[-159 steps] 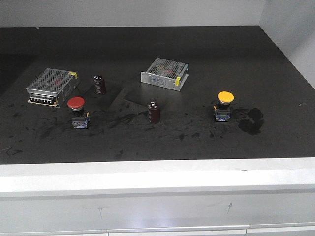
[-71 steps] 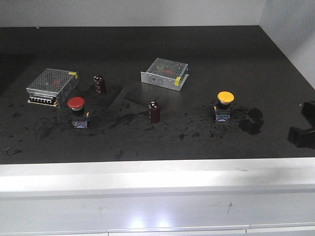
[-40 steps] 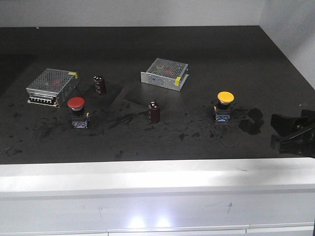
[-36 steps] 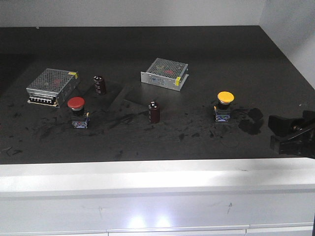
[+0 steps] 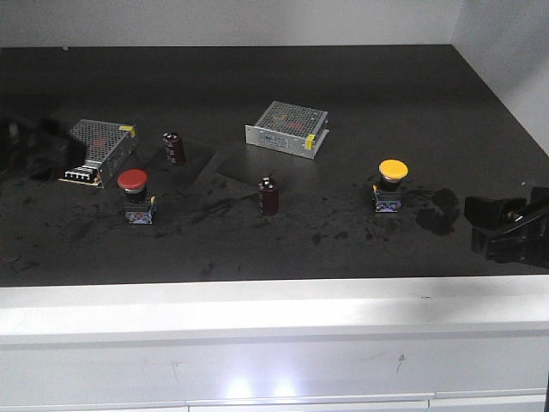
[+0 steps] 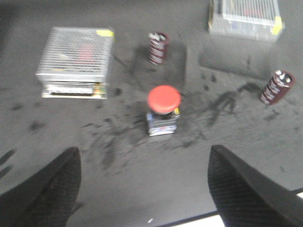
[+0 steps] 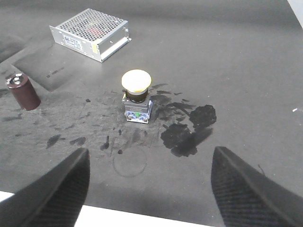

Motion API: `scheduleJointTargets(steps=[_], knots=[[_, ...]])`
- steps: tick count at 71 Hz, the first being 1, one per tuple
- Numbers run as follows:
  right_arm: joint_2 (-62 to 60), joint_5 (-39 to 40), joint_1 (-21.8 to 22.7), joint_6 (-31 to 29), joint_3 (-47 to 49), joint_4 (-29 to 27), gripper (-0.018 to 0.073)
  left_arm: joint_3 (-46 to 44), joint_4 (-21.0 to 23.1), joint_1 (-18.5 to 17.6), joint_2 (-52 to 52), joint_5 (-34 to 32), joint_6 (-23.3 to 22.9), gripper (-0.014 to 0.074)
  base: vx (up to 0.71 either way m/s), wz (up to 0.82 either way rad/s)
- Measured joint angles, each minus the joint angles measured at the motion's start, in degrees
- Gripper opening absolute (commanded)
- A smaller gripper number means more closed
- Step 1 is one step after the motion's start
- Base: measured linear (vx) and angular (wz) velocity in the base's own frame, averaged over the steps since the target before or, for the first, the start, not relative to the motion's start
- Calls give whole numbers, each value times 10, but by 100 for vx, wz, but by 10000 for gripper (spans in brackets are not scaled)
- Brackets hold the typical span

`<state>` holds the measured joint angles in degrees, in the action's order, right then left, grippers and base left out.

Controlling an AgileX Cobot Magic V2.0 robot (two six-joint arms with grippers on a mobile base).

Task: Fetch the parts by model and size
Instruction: 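Move the left gripper down over the red-capped push-button switch, then close the left gripper on the red switch and lift it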

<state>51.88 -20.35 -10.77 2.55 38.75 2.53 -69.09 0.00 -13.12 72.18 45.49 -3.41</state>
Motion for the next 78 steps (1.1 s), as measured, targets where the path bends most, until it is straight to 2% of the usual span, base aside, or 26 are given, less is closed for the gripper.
scheduleJointTargets(steps=[17,33,44,54,78], knots=[[0,-2,0,0,0,0,518,-177,3,-18,171,111,0,535,0,0],[0,-4,0,0,0,0,518,-277,3,-20,291,195,-1,535,0,0],[0,-4,0,0,0,0,518,-317,3,-20,341,211,-3,535,0,0],[0,-4,0,0,0,0,518,-342,0,-20,369,216,-23,535,0,0],[0,-4,0,0,0,0,518,-348,-14,-20,391,231,-42,535,0,0]])
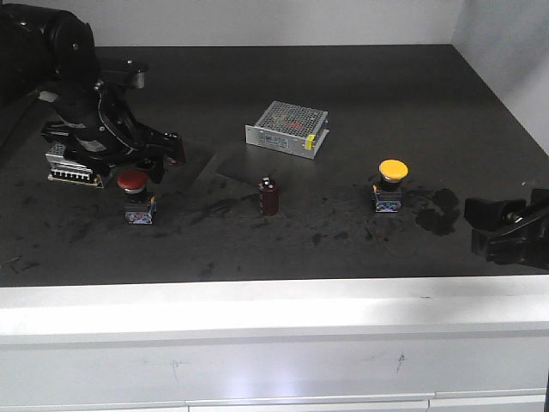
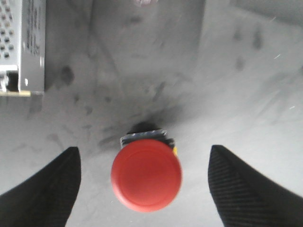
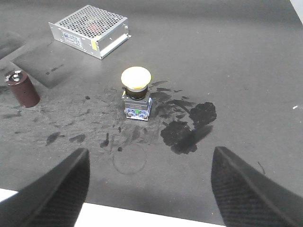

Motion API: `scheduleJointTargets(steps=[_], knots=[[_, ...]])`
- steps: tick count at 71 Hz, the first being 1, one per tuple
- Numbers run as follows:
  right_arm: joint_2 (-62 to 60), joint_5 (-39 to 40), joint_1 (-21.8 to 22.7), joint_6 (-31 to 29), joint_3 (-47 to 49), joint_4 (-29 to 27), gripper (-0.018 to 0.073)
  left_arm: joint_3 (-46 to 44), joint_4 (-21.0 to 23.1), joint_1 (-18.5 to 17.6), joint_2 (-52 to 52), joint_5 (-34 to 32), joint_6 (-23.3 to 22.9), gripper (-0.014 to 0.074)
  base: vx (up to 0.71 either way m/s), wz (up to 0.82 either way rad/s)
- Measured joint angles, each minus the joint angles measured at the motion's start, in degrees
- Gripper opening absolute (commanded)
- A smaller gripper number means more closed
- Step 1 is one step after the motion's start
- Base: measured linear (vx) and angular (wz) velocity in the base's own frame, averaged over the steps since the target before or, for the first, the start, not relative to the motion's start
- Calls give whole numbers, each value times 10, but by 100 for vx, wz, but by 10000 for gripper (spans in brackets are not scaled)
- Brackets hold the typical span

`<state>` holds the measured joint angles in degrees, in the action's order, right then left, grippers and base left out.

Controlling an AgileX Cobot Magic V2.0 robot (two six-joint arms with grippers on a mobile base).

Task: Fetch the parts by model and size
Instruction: 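Close the left gripper on the red switch and lift it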

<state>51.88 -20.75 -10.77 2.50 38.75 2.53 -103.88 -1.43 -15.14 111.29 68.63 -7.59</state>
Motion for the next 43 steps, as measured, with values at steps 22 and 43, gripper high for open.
scheduleJointTargets(steps=[22,43], knots=[[0,0,0,0,0,0,518,0,0,0,23,11,-4,425,0,0],[0,0,0,0,0,0,518,0,-4,0,30,-2,6,13,0,0]])
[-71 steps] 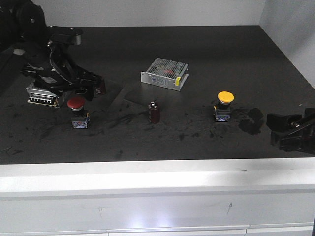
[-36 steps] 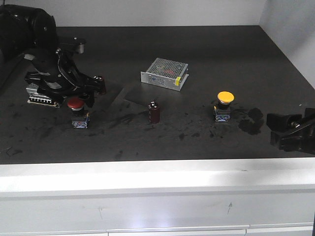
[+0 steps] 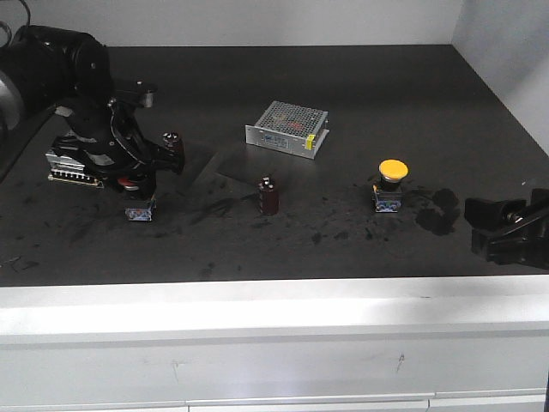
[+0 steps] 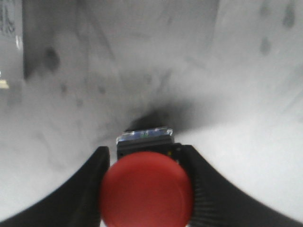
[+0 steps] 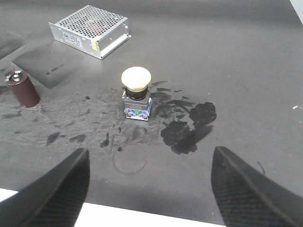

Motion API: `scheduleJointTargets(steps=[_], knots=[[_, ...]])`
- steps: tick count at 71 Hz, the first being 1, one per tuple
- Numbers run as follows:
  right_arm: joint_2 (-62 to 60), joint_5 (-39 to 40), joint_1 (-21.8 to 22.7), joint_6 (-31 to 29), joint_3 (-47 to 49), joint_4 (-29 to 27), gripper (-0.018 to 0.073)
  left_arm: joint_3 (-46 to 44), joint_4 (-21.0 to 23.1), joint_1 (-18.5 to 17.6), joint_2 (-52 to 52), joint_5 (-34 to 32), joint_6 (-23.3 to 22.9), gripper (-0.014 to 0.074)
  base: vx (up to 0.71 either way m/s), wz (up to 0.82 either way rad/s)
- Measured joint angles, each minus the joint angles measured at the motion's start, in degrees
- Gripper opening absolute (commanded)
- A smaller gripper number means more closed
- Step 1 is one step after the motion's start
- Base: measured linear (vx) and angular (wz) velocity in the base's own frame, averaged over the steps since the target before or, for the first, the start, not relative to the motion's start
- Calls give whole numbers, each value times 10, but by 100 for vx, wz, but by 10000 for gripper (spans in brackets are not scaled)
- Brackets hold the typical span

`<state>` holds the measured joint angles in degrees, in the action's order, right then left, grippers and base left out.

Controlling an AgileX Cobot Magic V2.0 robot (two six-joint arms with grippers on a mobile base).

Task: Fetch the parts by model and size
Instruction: 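Close the left gripper on the red switch and lift it, then move the right gripper down over the yellow-capped push-button switch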

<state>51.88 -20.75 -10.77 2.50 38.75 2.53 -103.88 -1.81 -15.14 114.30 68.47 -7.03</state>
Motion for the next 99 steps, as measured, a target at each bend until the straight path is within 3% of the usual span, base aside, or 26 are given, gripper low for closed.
scheduleJointTargets(steps=[27,36,71,99], knots=[[0,1,0,0,0,0,518,3,-7,-28,-112,-35,29,-7,0,0],[0,1,0,0,0,0,518,47,-6,-41,-177,-68,36,-6,0,0],[0,4,0,0,0,-18,518,440,-7,-43,-540,-246,33,-6,0,0],[0,1,0,0,0,-25,518,644,-7,-43,-879,-271,9,-6,0,0]])
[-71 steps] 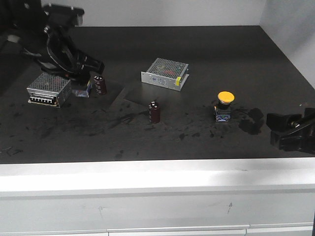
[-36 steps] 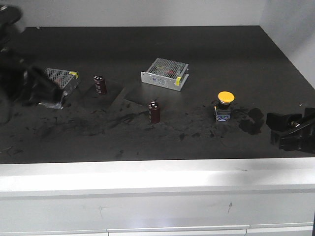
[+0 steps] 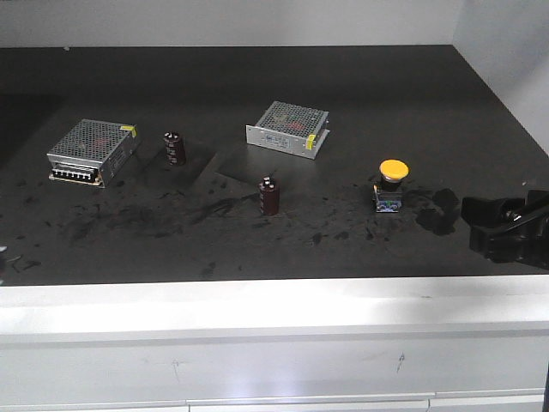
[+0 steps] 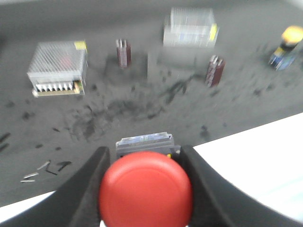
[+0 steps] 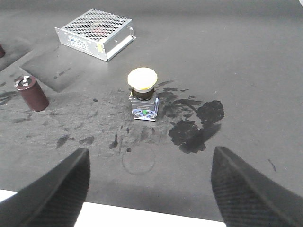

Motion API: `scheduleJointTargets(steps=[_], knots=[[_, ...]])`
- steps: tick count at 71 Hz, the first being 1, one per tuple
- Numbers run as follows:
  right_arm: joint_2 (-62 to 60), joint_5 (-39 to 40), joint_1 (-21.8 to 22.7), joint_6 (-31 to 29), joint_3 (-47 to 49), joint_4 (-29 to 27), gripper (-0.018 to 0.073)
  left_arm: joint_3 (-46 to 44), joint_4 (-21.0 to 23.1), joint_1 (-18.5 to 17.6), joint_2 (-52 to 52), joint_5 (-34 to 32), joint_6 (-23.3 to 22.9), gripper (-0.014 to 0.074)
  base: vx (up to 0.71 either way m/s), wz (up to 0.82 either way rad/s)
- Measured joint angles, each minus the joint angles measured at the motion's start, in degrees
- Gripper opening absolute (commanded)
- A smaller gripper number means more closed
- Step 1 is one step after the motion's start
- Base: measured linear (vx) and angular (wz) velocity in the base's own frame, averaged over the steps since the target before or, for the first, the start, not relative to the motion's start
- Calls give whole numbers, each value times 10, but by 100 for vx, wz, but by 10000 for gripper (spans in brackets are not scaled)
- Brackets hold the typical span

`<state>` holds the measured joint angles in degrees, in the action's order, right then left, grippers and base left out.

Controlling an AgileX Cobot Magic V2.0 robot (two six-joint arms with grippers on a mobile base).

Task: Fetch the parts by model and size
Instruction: 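Move the right gripper down over the yellow-capped push-button switch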

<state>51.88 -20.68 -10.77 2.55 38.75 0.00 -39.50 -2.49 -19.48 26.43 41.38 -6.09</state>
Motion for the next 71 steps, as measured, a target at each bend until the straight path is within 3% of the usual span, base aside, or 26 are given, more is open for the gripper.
scheduleJointTargets(steps=[15,37,71], knots=[[0,-21,0,0,0,0,518,48,0,0,-118,11,-3,-6,0,0],[38,-72,0,-13,48,-5,518,58,0,0,-134,32,-4,-6,0,0],[345,-327,0,-20,471,-47,518,58,0,0,-134,35,-4,-6,0,0]])
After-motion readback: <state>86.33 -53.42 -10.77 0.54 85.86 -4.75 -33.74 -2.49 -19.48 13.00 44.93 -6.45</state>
